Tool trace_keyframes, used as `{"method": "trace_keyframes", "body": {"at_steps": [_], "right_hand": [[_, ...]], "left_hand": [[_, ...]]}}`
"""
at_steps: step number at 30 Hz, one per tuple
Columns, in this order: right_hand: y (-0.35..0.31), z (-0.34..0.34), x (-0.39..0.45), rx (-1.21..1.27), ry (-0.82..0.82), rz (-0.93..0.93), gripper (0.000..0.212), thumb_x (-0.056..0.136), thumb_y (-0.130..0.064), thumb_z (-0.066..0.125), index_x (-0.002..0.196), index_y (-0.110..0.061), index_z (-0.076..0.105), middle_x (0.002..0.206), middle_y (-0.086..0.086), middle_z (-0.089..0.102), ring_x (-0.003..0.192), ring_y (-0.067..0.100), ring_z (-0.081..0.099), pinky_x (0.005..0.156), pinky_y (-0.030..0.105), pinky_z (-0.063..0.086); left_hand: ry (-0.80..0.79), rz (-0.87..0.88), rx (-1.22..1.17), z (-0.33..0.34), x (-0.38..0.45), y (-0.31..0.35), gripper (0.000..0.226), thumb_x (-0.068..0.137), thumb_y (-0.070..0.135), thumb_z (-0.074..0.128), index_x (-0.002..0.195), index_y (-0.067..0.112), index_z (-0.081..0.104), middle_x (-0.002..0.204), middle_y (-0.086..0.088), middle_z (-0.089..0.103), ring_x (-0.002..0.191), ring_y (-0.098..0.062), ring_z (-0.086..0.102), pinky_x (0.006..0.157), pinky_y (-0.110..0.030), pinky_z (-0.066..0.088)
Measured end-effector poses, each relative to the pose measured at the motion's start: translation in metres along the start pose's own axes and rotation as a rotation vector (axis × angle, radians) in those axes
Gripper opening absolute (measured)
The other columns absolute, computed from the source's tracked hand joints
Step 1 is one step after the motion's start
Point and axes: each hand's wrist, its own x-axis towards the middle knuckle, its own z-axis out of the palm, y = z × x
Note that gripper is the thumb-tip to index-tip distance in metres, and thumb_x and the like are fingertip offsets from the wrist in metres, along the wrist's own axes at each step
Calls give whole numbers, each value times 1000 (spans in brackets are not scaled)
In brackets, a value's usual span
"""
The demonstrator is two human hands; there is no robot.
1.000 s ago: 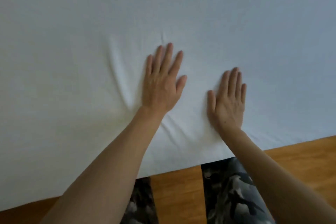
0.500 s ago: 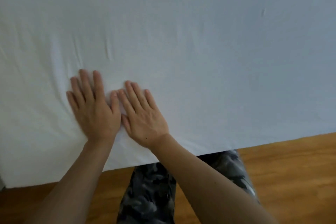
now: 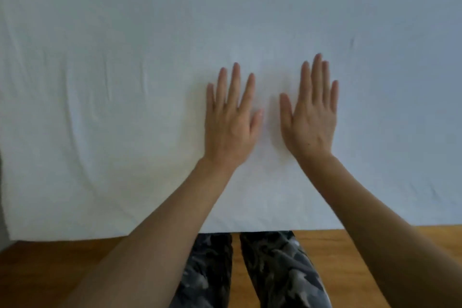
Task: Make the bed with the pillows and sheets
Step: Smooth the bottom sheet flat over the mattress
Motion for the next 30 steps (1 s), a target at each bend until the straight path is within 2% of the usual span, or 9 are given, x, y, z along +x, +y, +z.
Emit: {"method": "trace_keyframes", "body": {"at_steps": [3, 5, 8, 10, 13, 16, 23, 28, 30], "right_hand": [[69, -24, 37, -71, 17, 175, 62, 100, -36, 33, 150, -1, 21, 158, 18, 15, 147, 29, 12, 119, 42, 6], [99, -34, 53, -77, -18, 273, 63, 99, -35, 32, 151, -3, 17, 160, 15, 9, 148, 26, 6, 120, 42, 4], [104, -27, 59, -80, -158, 260, 65, 98, -37, 30, 152, -4, 13, 161, 13, 6, 148, 25, 3, 120, 44, 3], [84, -13, 55, -102, -185, 226, 67, 97, -40, 26, 152, -4, 12, 161, 14, 4, 148, 26, 2, 120, 44, 2], [8, 16, 45, -112, -191, 158, 69, 97, -43, 24, 152, -4, 11, 160, 16, 4, 148, 28, 2, 119, 42, -1], [-97, 53, 25, -84, -211, 3, 69, 97, -45, 23, 152, -4, 11, 160, 17, 5, 148, 28, 4, 118, 40, -2], [-323, 121, -24, -21, -275, -150, 67, 97, -42, 24, 151, -2, 17, 159, 15, 13, 148, 26, 8, 118, 36, -6], [-419, 142, -66, -37, -342, -303, 61, 99, -39, 19, 150, -5, 22, 159, 13, 16, 148, 25, 11, 119, 39, -1], [-439, 141, -91, -51, -376, -383, 58, 99, -33, 15, 150, -6, 25, 158, 12, 17, 148, 24, 10, 120, 41, 2]], "left_hand": [[-37, 82, -45, 22, 40, 56, 58, 93, 35, 42, 145, 9, 42, 155, -18, 31, 145, -36, 23, 118, -50, 12], [-66, 84, -26, 32, 59, 62, 58, 92, 35, 40, 144, 9, 44, 155, -17, 32, 145, -35, 25, 118, -49, 13], [-52, 59, 22, 36, 68, 24, 59, 93, 38, 44, 144, 10, 44, 154, -15, 34, 144, -34, 28, 118, -50, 18], [-37, 85, 53, 29, 63, -15, 59, 94, 40, 43, 146, 12, 42, 155, -14, 33, 145, -33, 27, 119, -49, 18], [-32, 90, 89, 8, 50, -82, 59, 97, 43, 39, 149, 15, 37, 157, -13, 28, 146, -32, 23, 119, -47, 15], [-61, 51, 125, -19, 33, -155, 60, 98, 46, 36, 151, 16, 33, 158, -12, 26, 147, -31, 22, 119, -47, 13], [-193, -171, 195, -102, -66, -356, 63, 100, 47, 27, 154, 15, 20, 161, -15, 15, 148, -34, 14, 120, -49, 13], [-348, -338, 4, -130, -132, -396, 69, 98, 54, 17, 155, 17, 4, 160, -18, 15, 142, -34, 29, 111, -48, 35], [-357, -407, -75, -133, -148, -398, 70, 98, 52, 16, 155, 14, 4, 159, -16, 19, 142, -32, 31, 108, -50, 39]]}}
